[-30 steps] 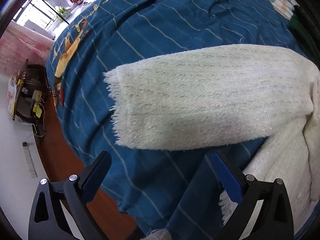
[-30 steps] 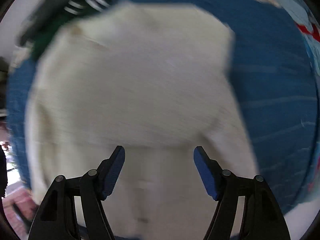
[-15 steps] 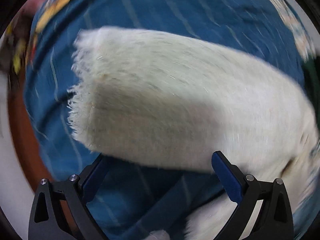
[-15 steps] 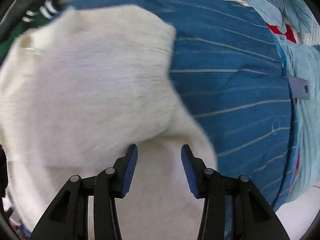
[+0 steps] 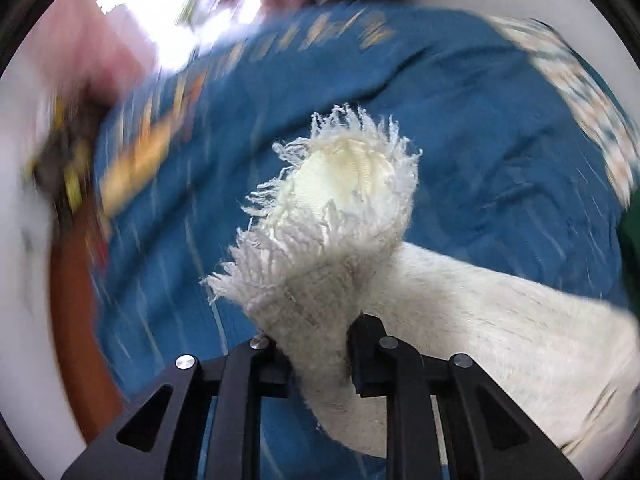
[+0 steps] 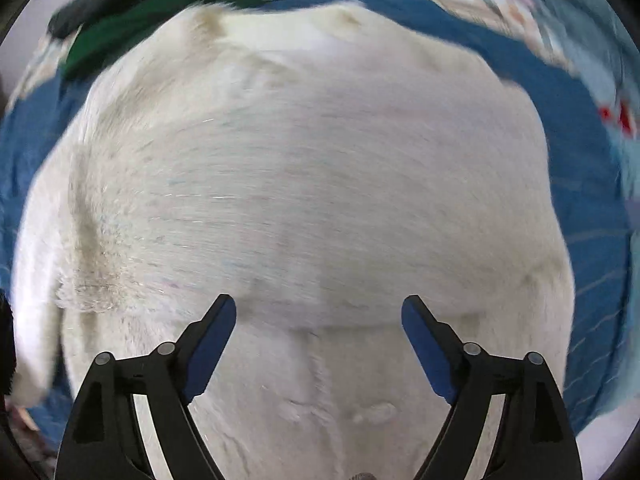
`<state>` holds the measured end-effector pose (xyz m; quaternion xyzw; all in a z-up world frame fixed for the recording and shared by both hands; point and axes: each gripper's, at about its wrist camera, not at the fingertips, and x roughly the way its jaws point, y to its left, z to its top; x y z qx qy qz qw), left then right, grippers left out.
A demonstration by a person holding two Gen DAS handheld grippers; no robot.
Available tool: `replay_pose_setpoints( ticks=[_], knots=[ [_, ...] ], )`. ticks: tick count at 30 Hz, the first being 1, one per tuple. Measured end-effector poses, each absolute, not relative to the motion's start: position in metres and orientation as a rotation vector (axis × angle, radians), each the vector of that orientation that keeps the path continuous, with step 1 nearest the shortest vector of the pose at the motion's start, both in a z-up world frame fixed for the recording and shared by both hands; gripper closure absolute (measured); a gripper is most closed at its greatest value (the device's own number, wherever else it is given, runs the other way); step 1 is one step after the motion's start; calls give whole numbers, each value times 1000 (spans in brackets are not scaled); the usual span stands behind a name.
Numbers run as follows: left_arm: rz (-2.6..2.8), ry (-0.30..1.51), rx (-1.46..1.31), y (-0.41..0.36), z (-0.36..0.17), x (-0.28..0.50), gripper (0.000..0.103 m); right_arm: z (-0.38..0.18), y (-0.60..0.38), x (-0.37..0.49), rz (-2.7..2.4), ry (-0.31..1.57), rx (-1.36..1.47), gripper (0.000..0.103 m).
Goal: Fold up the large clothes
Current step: 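Grasp the sleeve cuff with the left gripper and lift it over the cardigan body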
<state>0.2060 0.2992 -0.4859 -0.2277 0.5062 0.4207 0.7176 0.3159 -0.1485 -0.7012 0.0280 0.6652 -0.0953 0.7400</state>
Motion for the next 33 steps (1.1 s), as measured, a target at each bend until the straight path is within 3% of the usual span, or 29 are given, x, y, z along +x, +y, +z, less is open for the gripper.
replay_pose_setpoints(
  ticks=[7, 14, 16, 27, 33],
  knots=[
    [782, 982, -126, 243, -408, 243, 88, -709, -85, 331, -193, 1432, -19, 16],
    [544, 914, 46, 125, -369, 272, 89, -682, -140, 343, -167, 1410, 86, 16],
    [454, 914, 61, 89, -365, 280, 89, -651, -187, 344, -180, 1402, 137, 16],
    [-105, 1087, 36, -184, -428, 311, 89, -639, -387, 298, -407, 1391, 295, 16],
    [-173, 1189, 118, -266, -483, 323, 83, -645, -468, 267, -443, 1391, 391, 16]
  ],
)
